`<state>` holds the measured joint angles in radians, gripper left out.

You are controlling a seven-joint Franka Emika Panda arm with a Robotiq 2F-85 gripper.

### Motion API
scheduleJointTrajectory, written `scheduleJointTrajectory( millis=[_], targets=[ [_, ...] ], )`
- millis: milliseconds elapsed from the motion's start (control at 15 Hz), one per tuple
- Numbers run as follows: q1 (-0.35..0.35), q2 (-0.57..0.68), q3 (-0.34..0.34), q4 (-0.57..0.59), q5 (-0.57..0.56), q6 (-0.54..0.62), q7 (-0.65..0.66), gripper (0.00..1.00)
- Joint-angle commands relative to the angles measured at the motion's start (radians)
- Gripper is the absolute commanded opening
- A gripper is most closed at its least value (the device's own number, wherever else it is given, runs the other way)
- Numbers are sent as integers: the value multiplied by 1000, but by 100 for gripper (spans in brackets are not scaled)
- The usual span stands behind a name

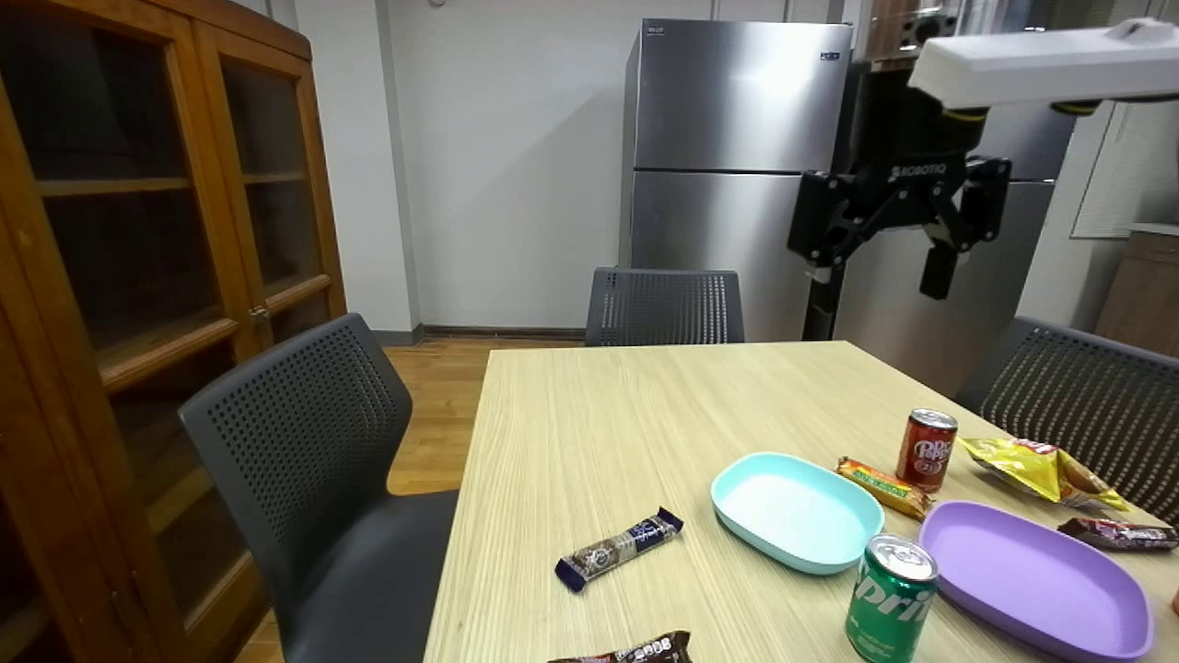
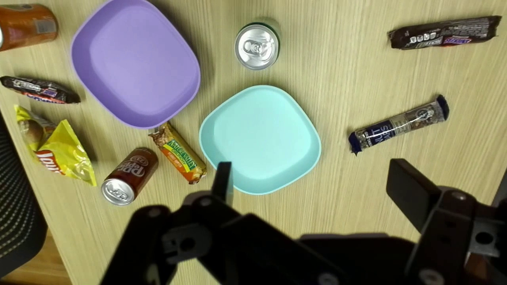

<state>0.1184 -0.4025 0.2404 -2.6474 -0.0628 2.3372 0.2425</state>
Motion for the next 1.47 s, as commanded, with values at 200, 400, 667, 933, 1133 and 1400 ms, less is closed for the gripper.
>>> scheduleJointTrajectory(
  millis=[200, 400, 667, 933, 1133, 1400],
  targets=[
    [14, 214, 47, 125, 13, 51, 179, 100],
    [26, 291, 44, 176, 12, 68, 230, 100],
    [40, 400, 38, 256, -13, 80, 327, 100],
    [75, 513, 20, 345, -10, 80, 414, 100],
    [109, 589, 4, 410, -3, 90, 473, 100],
    [162, 696, -27, 498, 13, 99, 566, 100]
  ],
)
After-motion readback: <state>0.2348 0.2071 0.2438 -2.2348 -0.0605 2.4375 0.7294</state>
